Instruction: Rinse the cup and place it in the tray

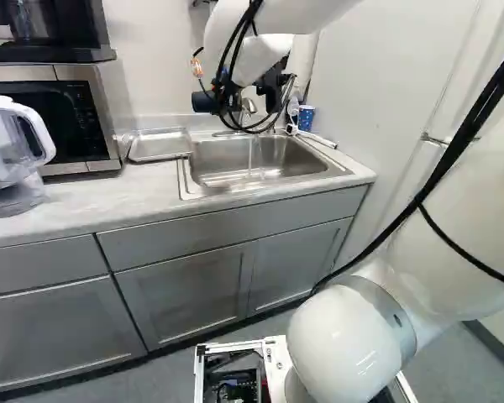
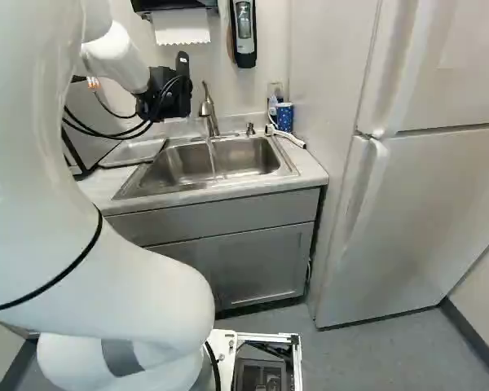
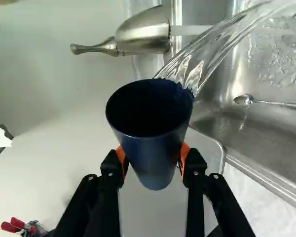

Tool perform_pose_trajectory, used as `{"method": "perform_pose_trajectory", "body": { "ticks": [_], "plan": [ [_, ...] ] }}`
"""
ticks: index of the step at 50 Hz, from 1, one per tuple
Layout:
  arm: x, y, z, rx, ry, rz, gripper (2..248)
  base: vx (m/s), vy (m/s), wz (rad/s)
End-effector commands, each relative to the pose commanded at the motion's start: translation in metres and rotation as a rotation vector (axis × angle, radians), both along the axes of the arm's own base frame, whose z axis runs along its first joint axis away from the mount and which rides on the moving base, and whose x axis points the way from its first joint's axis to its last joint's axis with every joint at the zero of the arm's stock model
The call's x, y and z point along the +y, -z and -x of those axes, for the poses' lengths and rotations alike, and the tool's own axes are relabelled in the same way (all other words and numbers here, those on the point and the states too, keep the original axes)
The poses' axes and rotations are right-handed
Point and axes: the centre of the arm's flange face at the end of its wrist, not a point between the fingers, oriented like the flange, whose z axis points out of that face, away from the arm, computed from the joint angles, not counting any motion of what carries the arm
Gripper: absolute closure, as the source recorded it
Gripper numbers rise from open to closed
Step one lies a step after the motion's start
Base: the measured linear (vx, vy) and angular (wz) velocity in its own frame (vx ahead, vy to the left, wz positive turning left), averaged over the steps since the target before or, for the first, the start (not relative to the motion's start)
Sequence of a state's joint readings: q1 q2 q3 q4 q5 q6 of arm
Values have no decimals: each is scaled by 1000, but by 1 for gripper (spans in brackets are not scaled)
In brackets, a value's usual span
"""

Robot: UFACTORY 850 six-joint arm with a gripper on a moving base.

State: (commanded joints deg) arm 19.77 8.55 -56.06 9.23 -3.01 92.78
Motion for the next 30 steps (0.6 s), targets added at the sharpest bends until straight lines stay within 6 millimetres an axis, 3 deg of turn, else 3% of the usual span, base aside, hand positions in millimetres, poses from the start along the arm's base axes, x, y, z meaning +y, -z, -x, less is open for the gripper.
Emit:
{"method": "perform_pose_trajectory", "body": {
  "ticks": [30],
  "plan": [
    [0,0,0,96,150,-260,129,0,0,0]
  ]
}}
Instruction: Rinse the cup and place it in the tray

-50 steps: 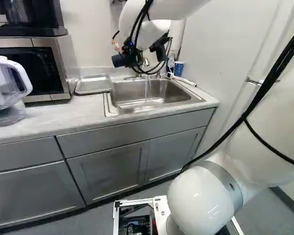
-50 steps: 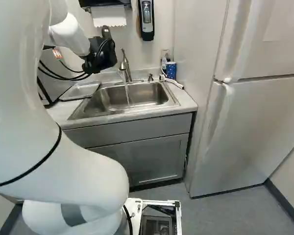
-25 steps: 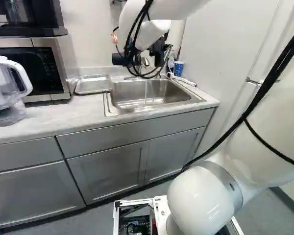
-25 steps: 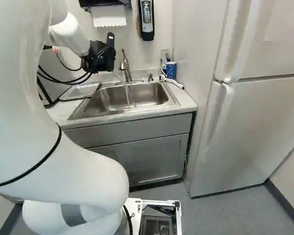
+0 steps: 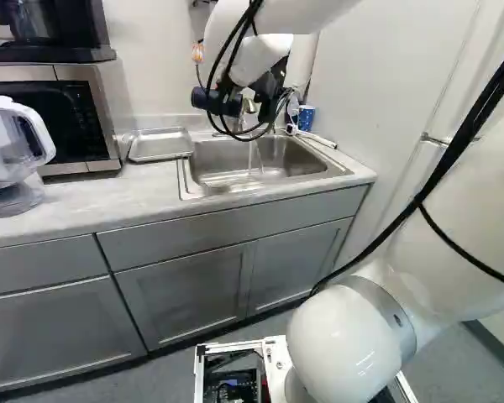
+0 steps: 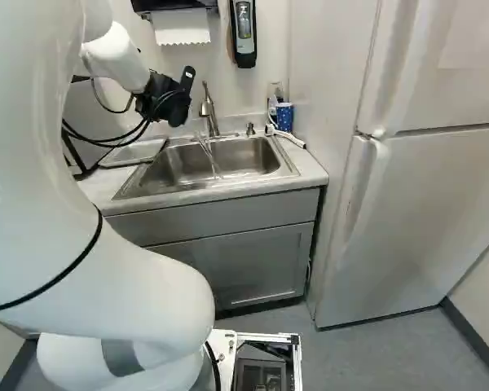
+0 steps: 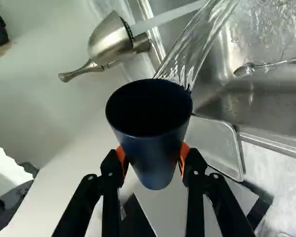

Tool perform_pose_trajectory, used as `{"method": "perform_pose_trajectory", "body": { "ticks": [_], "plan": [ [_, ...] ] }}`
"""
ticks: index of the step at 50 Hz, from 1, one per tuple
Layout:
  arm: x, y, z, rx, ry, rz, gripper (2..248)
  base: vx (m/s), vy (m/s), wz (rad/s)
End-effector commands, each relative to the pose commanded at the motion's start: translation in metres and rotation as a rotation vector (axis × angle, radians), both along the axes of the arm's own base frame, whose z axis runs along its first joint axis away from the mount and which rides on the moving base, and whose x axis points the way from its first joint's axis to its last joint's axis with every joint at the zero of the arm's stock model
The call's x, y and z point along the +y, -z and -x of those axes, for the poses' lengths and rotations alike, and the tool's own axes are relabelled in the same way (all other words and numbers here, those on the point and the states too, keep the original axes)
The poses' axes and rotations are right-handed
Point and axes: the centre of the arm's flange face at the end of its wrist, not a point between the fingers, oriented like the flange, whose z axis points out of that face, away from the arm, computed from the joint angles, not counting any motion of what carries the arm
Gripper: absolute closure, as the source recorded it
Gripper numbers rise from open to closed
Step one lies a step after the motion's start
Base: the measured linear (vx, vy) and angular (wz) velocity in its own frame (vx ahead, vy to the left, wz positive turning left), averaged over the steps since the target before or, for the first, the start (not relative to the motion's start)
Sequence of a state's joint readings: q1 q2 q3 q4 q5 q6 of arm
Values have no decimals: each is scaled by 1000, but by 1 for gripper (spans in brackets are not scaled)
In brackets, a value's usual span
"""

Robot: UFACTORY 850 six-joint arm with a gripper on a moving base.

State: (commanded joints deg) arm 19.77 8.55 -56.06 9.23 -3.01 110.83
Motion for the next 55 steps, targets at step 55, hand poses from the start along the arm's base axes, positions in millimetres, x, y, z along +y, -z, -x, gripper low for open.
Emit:
{"method": "perform_pose_trajectory", "body": {
  "ticks": [55],
  "plan": [
    [0,0,0,-71,-110,191,129,0,0,0]
  ]
}}
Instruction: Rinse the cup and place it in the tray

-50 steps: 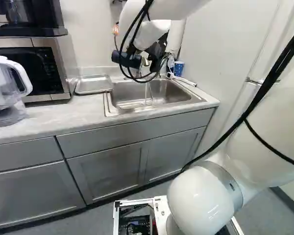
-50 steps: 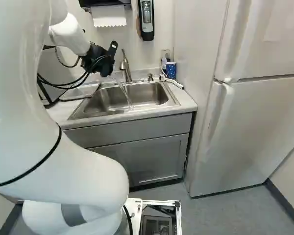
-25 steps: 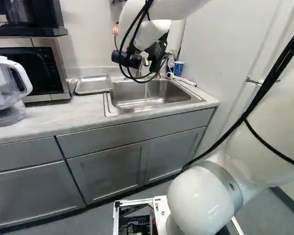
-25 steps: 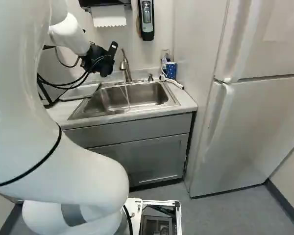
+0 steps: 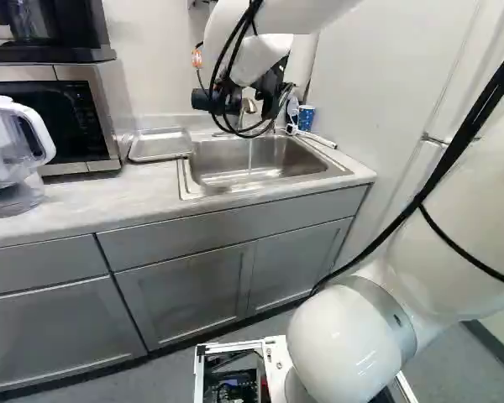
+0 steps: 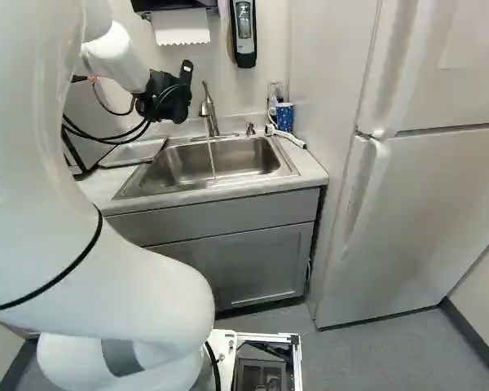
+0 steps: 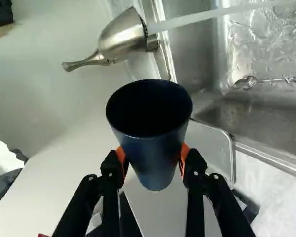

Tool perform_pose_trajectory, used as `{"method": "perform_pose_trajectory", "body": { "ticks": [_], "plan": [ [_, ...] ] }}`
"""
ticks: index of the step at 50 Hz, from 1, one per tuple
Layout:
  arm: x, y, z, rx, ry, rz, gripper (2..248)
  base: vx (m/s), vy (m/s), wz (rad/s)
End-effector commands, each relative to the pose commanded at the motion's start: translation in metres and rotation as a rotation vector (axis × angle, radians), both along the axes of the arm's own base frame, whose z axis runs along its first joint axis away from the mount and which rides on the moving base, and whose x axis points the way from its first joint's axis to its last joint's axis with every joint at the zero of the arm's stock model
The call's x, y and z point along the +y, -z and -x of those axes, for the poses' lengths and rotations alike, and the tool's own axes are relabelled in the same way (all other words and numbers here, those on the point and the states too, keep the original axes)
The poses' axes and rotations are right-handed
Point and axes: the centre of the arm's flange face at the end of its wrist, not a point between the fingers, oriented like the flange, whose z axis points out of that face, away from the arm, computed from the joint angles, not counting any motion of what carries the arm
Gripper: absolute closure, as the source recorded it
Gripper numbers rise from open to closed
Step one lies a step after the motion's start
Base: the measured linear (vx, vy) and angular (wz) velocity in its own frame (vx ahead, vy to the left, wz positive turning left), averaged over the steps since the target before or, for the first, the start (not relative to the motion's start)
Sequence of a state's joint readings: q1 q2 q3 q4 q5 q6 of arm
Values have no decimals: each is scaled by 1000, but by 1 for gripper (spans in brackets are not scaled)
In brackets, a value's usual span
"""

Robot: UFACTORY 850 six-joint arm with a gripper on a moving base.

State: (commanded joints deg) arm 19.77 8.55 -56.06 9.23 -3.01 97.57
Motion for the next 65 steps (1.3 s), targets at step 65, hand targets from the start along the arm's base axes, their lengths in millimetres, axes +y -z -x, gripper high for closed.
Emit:
{"method": "perform_pose_trajectory", "body": {
  "ticks": [65],
  "plan": [
    [0,0,0,-209,-325,564,129,0,0,0]
  ]
}}
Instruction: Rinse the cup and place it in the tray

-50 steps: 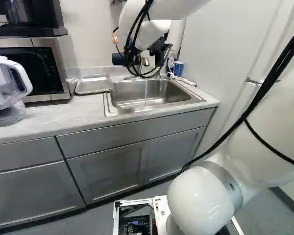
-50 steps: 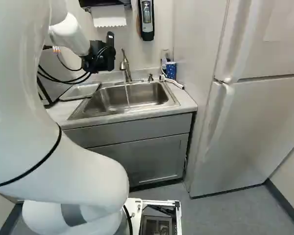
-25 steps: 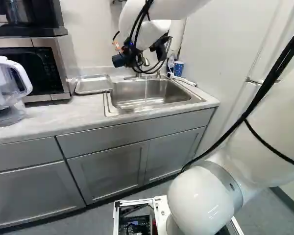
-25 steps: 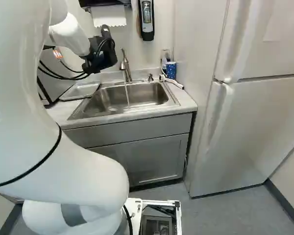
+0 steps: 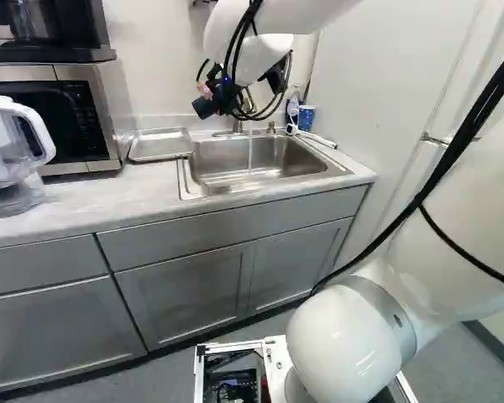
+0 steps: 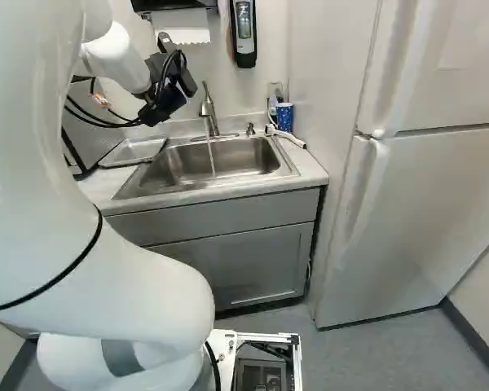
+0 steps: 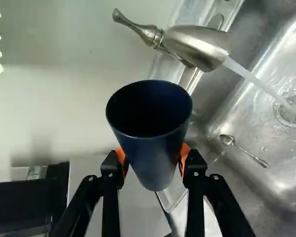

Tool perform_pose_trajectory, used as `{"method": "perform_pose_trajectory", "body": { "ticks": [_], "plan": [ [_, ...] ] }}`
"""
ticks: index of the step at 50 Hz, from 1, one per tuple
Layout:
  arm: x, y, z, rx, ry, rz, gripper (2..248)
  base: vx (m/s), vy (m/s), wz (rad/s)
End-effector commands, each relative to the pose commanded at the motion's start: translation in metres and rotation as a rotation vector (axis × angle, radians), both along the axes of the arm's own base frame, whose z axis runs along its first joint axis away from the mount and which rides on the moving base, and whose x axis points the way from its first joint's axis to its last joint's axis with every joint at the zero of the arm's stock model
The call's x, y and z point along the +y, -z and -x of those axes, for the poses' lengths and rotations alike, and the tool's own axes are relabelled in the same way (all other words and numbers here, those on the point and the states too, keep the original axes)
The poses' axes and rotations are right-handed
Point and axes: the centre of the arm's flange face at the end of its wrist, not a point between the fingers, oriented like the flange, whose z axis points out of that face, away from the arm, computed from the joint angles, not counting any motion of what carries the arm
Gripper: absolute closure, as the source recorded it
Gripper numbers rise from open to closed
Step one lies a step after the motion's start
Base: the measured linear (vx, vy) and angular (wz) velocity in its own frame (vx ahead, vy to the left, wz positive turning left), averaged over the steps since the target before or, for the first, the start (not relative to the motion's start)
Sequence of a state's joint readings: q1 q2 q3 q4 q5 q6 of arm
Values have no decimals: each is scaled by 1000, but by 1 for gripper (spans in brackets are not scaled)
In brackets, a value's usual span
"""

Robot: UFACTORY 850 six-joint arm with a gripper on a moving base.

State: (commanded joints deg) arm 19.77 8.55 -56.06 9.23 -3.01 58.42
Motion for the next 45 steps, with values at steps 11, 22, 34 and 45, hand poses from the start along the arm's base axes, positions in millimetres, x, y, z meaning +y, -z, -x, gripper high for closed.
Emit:
{"method": "perform_pose_trajectory", "body": {
  "ticks": [11,22,34,45],
  "plan": [
    [0,0,0,-35,-55,96,129,0,0,0],
    [0,0,0,-71,-110,191,129,0,0,0],
    [0,0,0,-109,-170,295,129,0,0,0],
    [0,0,0,-144,-225,390,129,0,0,0]
  ]
}}
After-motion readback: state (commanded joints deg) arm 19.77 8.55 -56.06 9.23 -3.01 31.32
